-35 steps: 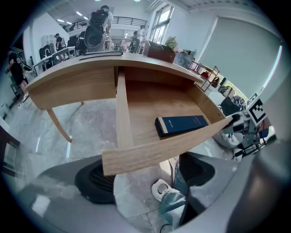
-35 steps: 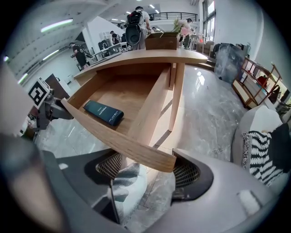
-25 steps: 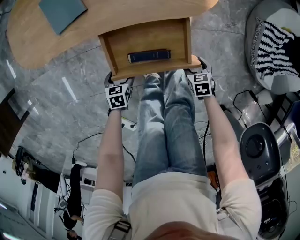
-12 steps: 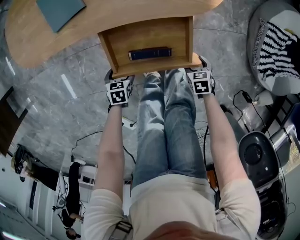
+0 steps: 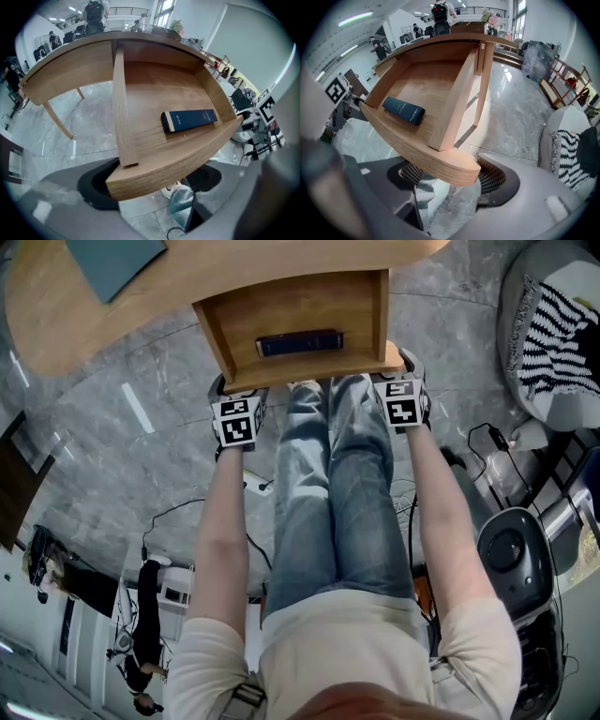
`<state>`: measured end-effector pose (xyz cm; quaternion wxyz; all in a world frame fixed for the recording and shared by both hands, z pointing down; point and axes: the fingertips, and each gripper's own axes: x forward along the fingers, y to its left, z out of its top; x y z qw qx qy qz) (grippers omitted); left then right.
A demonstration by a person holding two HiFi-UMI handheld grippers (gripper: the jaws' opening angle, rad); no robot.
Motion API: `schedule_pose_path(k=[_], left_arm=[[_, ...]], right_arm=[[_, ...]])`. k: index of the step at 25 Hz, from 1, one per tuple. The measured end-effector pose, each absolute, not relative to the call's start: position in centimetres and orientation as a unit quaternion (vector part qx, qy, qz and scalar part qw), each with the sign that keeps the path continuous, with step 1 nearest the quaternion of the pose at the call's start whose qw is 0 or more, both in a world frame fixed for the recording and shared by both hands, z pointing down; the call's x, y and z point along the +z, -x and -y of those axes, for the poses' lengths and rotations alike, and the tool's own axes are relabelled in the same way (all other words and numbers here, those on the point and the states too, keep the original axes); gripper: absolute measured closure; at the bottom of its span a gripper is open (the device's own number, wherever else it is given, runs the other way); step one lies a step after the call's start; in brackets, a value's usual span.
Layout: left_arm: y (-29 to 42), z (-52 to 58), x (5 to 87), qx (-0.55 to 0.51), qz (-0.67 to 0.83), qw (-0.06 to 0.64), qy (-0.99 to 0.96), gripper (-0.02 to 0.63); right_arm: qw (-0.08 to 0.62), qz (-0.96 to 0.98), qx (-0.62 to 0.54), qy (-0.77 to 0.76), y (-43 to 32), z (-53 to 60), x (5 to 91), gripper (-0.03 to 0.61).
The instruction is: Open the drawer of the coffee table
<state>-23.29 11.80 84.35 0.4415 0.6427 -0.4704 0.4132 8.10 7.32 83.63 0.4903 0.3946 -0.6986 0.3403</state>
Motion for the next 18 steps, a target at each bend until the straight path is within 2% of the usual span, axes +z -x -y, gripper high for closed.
schedule_pose_path(k=[8,13,18], left_arm=[[23.4,-11.9,83.8,0.412,0.475,0.443,-0.639,0.181],[23.1,-12.1,83.1,0.4,0.479,0.45,-0.639,0.181],[23.2,-12.6,81.8,0.408,0.47,0.448,-0.641,0.181]], right_arm=[[0.49,0.688,0.344,-0.41,-8.2,-7.5,83.3,0.232],[0.471,0.689,0.352,-0.423,-8.4,-7.9,82.6,0.199],[0.468,0.689,0.356,-0.424,-8.5,-8.7,80.8,0.198]])
